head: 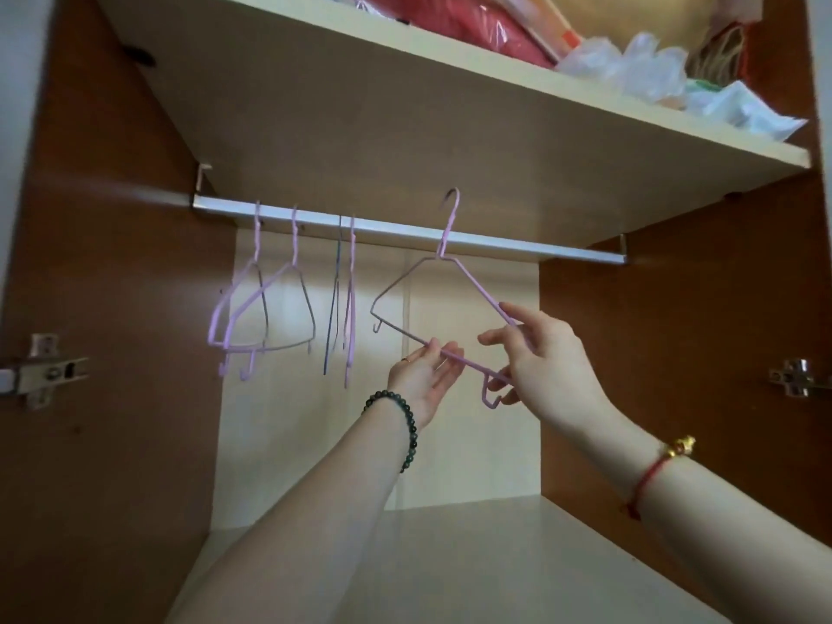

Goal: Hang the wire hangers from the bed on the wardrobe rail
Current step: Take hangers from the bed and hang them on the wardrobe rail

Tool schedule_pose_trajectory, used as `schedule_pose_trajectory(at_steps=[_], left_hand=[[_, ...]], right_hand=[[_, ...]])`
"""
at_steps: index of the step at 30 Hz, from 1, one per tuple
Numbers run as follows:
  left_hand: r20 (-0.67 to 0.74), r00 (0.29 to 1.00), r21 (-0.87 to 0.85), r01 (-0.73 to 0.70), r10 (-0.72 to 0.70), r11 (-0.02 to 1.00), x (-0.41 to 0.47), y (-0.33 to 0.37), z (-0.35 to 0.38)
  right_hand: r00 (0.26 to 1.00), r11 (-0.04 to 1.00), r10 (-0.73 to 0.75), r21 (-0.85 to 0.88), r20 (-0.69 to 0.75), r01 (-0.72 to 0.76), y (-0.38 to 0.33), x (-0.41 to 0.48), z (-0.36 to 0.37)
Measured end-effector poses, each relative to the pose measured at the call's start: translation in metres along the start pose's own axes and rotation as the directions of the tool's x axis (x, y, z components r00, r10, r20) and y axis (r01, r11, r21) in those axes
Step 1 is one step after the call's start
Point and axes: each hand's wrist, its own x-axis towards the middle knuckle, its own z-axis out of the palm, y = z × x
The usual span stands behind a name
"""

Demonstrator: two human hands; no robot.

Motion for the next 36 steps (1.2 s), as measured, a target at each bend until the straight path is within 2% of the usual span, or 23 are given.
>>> schedule_pose_trajectory(at_steps=[6, 12, 19, 26, 32, 36], left_hand=[[0.022, 1.000, 0.125, 0.006, -0.009, 0.992, 0.040, 0.025, -0.028], [-0.076, 0.997, 0.196, -0.010, 0.025, 0.980, 0.050, 0.031, -0.048], [-0.194, 0.978, 0.170, -0.044, 0.077, 0.984, 0.042, 0.043, -0.067], [-0.310, 0.925, 0.150, -0.179, 0.218, 0.972, 0.028, 0.067, -0.090], [-0.368, 0.871, 0.042, -0.334, 0.326, 0.941, 0.013, 0.091, -0.110], [-0.363, 0.867, 0.117, -0.320, 0.341, 0.940, 0.002, 0.105, -0.119]], right_hand=[[1.000, 0.996, -0.028, -0.087, 0.013, 0.029, -0.009, 0.044, 0.050], [0.996, 0.996, -0.006, -0.089, 0.091, 0.015, -0.008, 0.060, 0.081], [0.965, 0.998, 0.025, 0.041, 0.261, -0.037, -0.021, 0.059, 0.103], [0.926, 0.993, -0.039, 0.121, 0.376, -0.007, -0.047, 0.054, 0.129], [0.894, 0.979, -0.088, 0.202, 0.440, -0.003, -0.071, 0.047, 0.155], [0.867, 0.966, -0.129, 0.260, 0.482, 0.000, -0.086, 0.041, 0.167]])
